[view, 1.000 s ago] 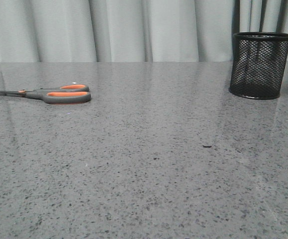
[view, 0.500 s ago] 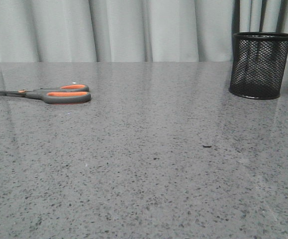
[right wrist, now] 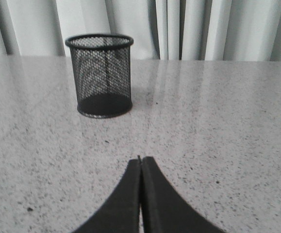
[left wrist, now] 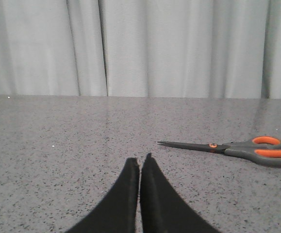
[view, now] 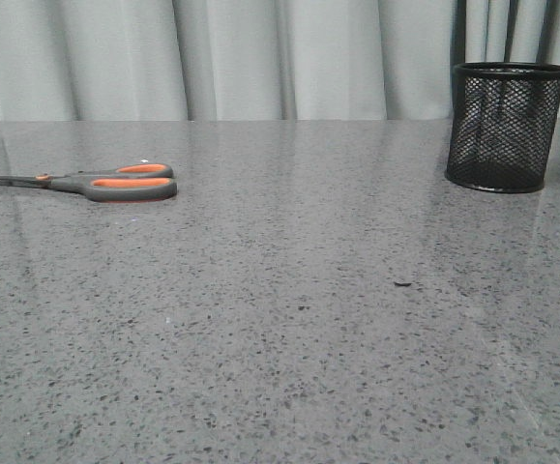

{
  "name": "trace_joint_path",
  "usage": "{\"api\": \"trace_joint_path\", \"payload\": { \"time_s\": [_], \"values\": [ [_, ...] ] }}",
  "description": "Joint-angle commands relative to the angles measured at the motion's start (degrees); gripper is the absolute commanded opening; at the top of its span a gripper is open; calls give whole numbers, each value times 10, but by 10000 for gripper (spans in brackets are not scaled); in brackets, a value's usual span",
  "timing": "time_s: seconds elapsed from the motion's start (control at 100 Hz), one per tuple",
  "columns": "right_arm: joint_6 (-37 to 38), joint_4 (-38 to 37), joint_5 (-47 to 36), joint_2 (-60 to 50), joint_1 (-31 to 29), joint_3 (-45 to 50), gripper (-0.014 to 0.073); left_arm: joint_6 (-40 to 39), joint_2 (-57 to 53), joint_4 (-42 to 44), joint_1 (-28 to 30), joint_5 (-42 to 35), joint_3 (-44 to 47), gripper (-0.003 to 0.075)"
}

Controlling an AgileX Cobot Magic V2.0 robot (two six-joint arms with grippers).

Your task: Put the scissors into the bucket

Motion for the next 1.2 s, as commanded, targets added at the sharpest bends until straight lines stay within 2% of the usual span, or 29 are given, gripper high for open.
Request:
{"api": "trace_joint_path", "payload": {
  "time_s": [0.0,0.2,0.37,0.43,0.54,0.74,0.83,0.95,1.19],
  "values": [
    [0,32,-61,-11,-3,15,-70,-6,-14,-44,1,-43,10,-20],
    [0,116,-79,-11,-3,15,-70,-6,-14,-161,1,-43,10,-20],
    [0,269,-86,-11,-3,14,-70,-6,-14,-298,1,-38,8,-21],
    [0,292,-86,-11,-3,11,-70,-6,-14,-327,1,-37,4,-21],
    [0,293,-72,-10,-3,-10,-69,-6,-14,-336,1,-13,-21,-21],
    [0,265,16,29,-3,-102,-68,2,8,-307,1,65,-130,-21],
    [0,227,69,78,-3,-161,-67,20,43,-265,1,136,-200,-21],
    [0,190,143,164,-3,-245,-67,85,110,-229,1,244,-293,-21],
    [0,156,282,322,-3,-393,-69,136,253,-222,1,407,-436,-21]
  ]
}}
